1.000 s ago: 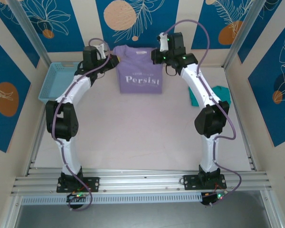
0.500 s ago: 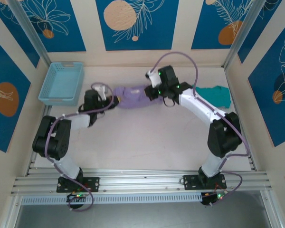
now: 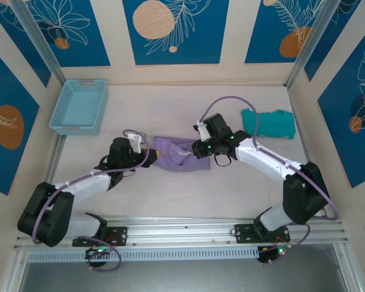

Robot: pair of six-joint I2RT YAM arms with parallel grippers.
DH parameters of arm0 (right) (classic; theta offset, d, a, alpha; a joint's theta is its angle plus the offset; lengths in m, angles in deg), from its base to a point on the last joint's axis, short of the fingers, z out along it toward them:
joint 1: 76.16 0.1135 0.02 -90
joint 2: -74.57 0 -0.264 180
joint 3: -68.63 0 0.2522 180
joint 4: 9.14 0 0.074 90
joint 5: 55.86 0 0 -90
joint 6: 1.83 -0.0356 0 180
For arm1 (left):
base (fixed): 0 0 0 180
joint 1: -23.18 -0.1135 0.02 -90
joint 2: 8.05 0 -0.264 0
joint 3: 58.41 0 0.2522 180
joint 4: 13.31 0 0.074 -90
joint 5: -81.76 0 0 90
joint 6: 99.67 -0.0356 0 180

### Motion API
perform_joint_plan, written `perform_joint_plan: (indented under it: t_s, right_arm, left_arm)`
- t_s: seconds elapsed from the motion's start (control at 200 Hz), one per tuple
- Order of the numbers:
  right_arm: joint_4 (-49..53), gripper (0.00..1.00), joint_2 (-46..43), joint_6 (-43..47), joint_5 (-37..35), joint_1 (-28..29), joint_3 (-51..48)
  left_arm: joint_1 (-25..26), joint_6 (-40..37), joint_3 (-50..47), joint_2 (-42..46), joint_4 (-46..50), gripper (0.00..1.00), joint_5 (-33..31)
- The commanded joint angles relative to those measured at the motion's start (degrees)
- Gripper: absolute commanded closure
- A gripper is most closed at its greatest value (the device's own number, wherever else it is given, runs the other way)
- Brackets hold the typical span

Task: Fold the inside-out t-shirt

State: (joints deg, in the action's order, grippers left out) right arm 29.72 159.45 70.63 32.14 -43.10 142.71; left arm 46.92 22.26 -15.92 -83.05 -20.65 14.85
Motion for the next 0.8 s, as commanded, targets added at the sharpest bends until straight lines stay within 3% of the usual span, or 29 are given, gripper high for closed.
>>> perform_joint_plan:
  t_s: [0.0,0.615,0.795]
  right_arm:
    - [3.05,1.0,3.98,-4.4,-0.76,-1.3,2.39]
    - [8.68,0.94,19.62,-0.74,-1.21,-6.8,15.95]
    - [10.12,0.82,29.69,-0.14,-4.41,-9.04,24.72]
  left_arm:
    - [-0.43,-4.05,4.27,-3.09,7.33,1.0,-3.88]
    - [-2.54,-8.94,15.98,-17.47,7.62,0.96,-6.38]
    - [-3.25,-8.84,20.05,-25.08,3.61,0.89,-9.4]
